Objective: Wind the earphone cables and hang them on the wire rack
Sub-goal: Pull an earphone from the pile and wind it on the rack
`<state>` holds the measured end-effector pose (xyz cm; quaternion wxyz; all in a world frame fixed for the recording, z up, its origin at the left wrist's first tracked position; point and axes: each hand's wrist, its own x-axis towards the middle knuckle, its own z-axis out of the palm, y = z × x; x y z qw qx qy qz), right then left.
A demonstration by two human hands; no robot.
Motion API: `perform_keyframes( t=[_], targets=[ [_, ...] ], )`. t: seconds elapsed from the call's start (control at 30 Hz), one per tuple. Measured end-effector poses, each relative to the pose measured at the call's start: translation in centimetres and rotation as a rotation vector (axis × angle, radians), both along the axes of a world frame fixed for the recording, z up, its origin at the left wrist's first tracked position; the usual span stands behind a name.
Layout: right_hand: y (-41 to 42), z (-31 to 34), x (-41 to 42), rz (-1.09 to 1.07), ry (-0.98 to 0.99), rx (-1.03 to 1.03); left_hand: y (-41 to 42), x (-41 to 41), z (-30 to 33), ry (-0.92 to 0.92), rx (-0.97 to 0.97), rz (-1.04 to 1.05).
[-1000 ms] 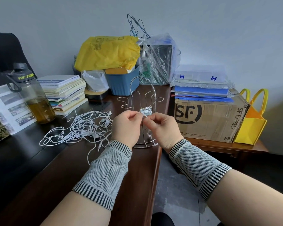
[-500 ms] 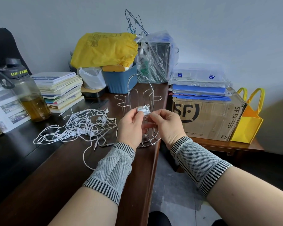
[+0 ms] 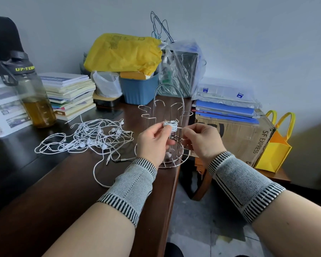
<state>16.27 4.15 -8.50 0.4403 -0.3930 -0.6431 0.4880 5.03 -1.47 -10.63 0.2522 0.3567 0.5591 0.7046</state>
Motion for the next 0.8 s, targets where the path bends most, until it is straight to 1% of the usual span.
perform_keyframes(
  t=[0.07,0.2,0.27,0.33,0.43,0.53,0.67,0.7,0.77,0.8],
  targets=[
    [0.3,0.1,0.8,-0.027,-0.05,0.016,0.0,-0.1,0.0,-0.035,0.004,-0.012],
    [1.0,0.2,1.3,-0.072,-0.026,-0.071,0.1,-0.3,-0.2,-0.034,0.015,-0.017],
    [1.4,0.5,1.1,-0.104,-0.081,-0.026,0.1,-0.2,-0.2,-0.042,0.019,-0.024],
    [1.5,1.2,0.9,-0.147,-0.247,0.153,0.0,-0.2,-0.1,-0.067,0.02,-0.026],
    [1.0,3.1,0.7,-0.211,-0.539,0.546,-0.1,-0.4,-0.1,-0.06,0.021,-0.008],
    [1.0,4.9,0.3,-0.22,-0.668,0.918,0.2,-0.7,-0.3,-0.057,0.021,0.006],
    [1.4,7.4,-0.5,-0.057,-0.956,1.29,0.5,-0.9,-0.4,-0.115,0.056,-0.002],
    [1.5,8.1,-0.8,0.006,-0.997,1.367,0.5,-0.9,-0.4,-0.146,0.07,-0.007],
    [1.3,9.2,-1.5,0.106,-1.071,1.457,0.5,-1.0,-0.4,-0.181,0.075,-0.014],
    [1.2,9.7,-2.0,0.145,-1.12,1.46,0.6,-1.1,-0.5,-0.172,0.071,-0.014]
  ],
)
